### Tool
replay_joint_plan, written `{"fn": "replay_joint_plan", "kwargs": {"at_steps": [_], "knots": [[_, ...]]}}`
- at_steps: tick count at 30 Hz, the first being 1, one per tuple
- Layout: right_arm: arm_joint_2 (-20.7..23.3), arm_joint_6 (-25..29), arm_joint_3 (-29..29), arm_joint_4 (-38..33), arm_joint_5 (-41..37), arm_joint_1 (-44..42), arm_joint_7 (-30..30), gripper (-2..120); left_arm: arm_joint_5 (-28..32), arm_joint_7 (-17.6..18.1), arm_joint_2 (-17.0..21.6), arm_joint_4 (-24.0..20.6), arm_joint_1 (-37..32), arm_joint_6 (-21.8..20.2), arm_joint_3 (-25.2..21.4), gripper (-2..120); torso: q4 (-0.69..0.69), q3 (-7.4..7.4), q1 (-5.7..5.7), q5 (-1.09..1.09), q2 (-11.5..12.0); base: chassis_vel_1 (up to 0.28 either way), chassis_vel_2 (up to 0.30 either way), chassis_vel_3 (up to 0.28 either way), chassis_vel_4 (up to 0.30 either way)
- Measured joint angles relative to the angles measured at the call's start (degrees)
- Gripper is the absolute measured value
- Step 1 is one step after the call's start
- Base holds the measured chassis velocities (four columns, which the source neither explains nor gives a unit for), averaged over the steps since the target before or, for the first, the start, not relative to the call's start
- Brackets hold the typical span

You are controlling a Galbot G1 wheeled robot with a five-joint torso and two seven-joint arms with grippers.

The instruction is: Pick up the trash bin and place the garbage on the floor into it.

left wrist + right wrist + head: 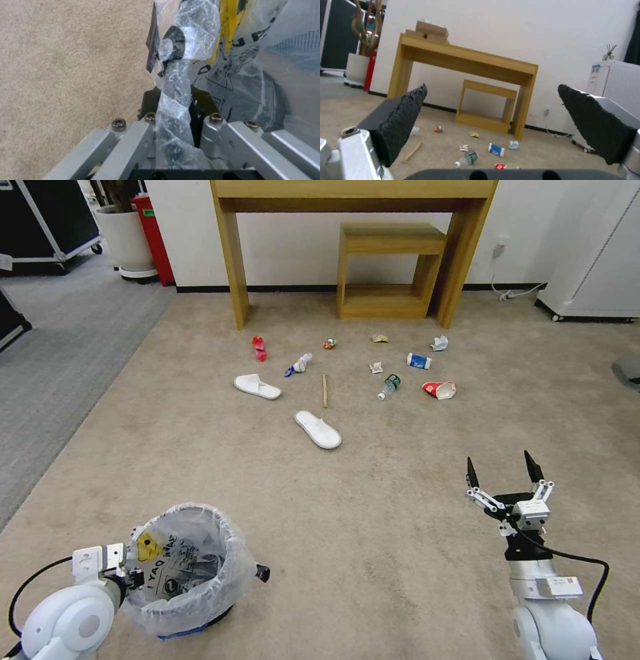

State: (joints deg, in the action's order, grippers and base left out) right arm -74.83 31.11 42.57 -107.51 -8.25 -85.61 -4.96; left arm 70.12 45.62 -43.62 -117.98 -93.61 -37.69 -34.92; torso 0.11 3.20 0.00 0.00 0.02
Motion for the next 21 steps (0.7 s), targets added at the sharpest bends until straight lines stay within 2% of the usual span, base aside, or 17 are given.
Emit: {"fn": "replay_joint_plan", "kwargs": {"at_steps": [13, 21], "knots": [[-0.3, 0.0, -0.1, 0.2, -0.1, 0.4, 0.3, 100, 3.9, 1.1, 0.0, -3.3, 0.8, 0.1, -0.7, 1, 0.03, 0.02, 0.00, 0.10, 0.0, 0.000, 0.000, 0.000, 0.000], [-0.8, -0.2, -0.6, 0.6, 0.2, 0.9, 0.4, 100, 7.2, 3.2, 0.7, -5.3, 1.3, 0.1, -2.0, 0, 0.01, 0.02, 0.00, 0.04, 0.0, 0.000, 0.000, 0.000, 0.000]]}}
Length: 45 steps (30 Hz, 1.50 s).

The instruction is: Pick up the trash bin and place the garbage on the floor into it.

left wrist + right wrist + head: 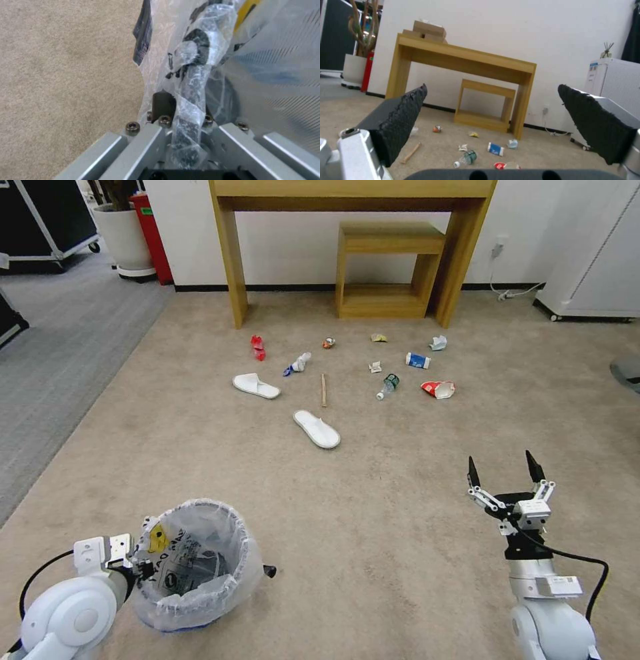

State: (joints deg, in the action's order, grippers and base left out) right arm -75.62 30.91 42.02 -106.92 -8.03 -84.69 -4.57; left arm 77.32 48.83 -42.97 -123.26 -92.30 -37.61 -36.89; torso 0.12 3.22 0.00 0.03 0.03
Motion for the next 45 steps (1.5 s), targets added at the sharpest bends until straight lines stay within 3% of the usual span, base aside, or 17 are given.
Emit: {"fn": "replay_joint_plan", "kwargs": {"at_steps": [15, 27, 36, 40, 45], "knots": [[-1.1, -0.2, -0.4, 0.2, 0.9, 0.0, 0.1, 100, 10.5, 5.4, -0.4, -2.6, 2.8, -0.4, -1.9, 0, 0.00, -0.01, 0.00, -0.02, 0.0, 0.000, 0.000, 0.000, 0.000], [-1.9, -0.4, -0.1, -0.7, 1.8, -0.5, 1.7, 100, 17.1, 8.3, -1.0, -5.9, 3.2, -1.1, -7.1, 0, 0.01, -0.02, 0.00, -0.02, 0.0, 0.000, 0.000, 0.000, 0.000], [-3.1, -0.1, 0.2, -0.5, 2.0, -1.2, 2.0, 100, 22.5, 16.0, -0.5, -8.7, 2.6, -3.8, -9.9, 0, 0.00, -0.02, 0.00, -0.02, 0.0, 0.000, 0.000, 0.000, 0.000], [-3.4, 0.7, 0.3, -0.3, 2.5, -1.5, 1.8, 100, 22.3, 16.6, -1.0, -8.7, 2.4, -3.7, -9.9, 0, 0.00, -0.02, 0.00, -0.02, 0.0, 0.000, 0.000, 0.000, 0.000], [-3.4, 1.3, 0.5, 0.1, 2.7, -1.5, 1.6, 100, 20.3, 15.0, -1.3, -8.8, 2.0, -3.6, -9.6, 0, 0.00, -0.02, 0.00, -0.02, 0.0, 0.000, 0.000, 0.000, 0.000]]}}
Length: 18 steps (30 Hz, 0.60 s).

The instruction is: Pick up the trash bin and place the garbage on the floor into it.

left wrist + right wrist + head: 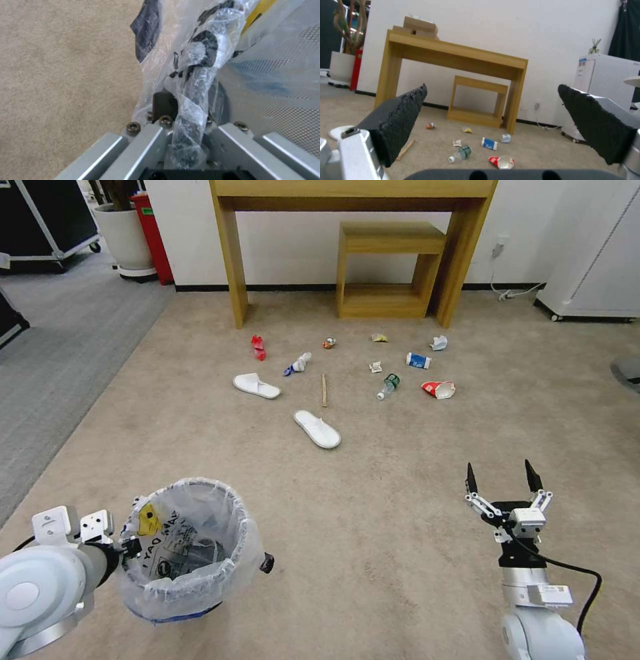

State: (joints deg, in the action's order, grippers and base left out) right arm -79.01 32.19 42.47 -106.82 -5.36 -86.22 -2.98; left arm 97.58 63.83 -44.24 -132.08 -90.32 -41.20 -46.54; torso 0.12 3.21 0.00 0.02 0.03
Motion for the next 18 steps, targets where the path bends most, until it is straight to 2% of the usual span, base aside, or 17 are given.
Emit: {"fn": "replay_joint_plan", "kwargs": {"at_steps": [18], "knots": [[-0.6, -0.7, -1.1, 0.2, 1.8, 0.5, 0.1, 100, -1.6, -3.9, -1.7, 0.5, -0.1, 1.2, 1.1, 0, 0.00, 0.00, 0.00, 0.00, 0.0, 0.000, 0.000, 0.000, 0.000]]}}
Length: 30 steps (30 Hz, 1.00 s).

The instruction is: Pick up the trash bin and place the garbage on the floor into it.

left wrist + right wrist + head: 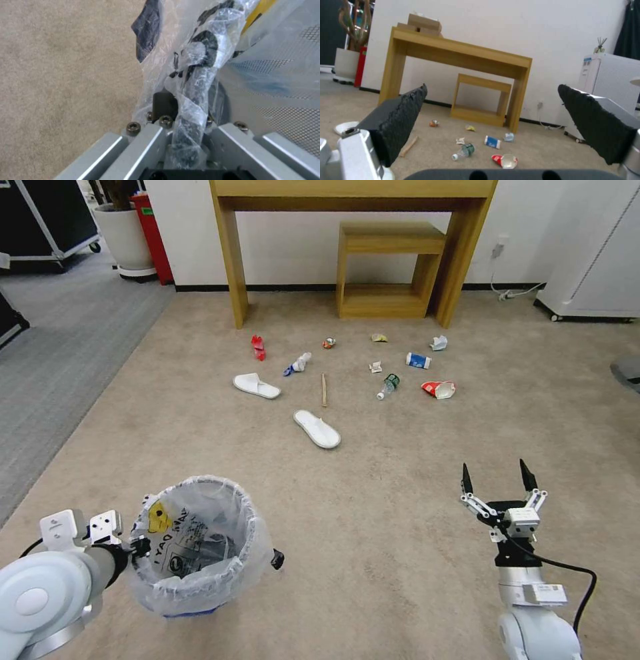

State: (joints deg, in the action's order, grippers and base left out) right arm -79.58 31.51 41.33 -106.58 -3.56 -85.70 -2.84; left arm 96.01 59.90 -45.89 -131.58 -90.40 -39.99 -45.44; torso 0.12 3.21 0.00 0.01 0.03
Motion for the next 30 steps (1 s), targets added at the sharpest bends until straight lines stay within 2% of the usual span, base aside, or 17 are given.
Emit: {"fn": "replay_joint_plan", "kwargs": {"at_steps": [14, 18, 22, 30], "knots": [[-0.3, 0.0, -0.3, 0.8, 1.0, -0.1, 0.3, 100, -0.4, -0.8, -0.5, 0.7, 0.5, 0.9, 0.3, 0, 0.00, 0.00, 0.00, 0.00, 0.0, 0.000, 0.000, 0.000, 0.000], [-0.3, -0.6, -0.7, 0.7, 1.6, 0.0, 1.7, 100, 1.2, 0.6, -0.4, 0.3, 0.5, 1.0, -0.5, 0, 0.00, 0.00, 0.00, 0.00, 0.0, 0.000, 0.000, 0.000, 0.000], [0.0, -3.0, -0.5, -0.2, 4.0, -0.2, 3.2, 100, 6.1, 3.3, -0.1, -1.4, 0.7, 1.0, -2.5, 0, 0.00, 0.00, 0.00, 0.01, 0.0, 0.000, 0.000, 0.000, 0.000], [-0.1, -1.6, -1.0, -0.3, 2.6, -0.5, 2.5, 100, 9.0, 4.3, -0.3, -2.0, 0.8, 1.4, -4.5, 0, 0.00, 0.00, 0.00, 0.00, 0.0, 0.000, 0.000, 0.000, 0.000]]}}
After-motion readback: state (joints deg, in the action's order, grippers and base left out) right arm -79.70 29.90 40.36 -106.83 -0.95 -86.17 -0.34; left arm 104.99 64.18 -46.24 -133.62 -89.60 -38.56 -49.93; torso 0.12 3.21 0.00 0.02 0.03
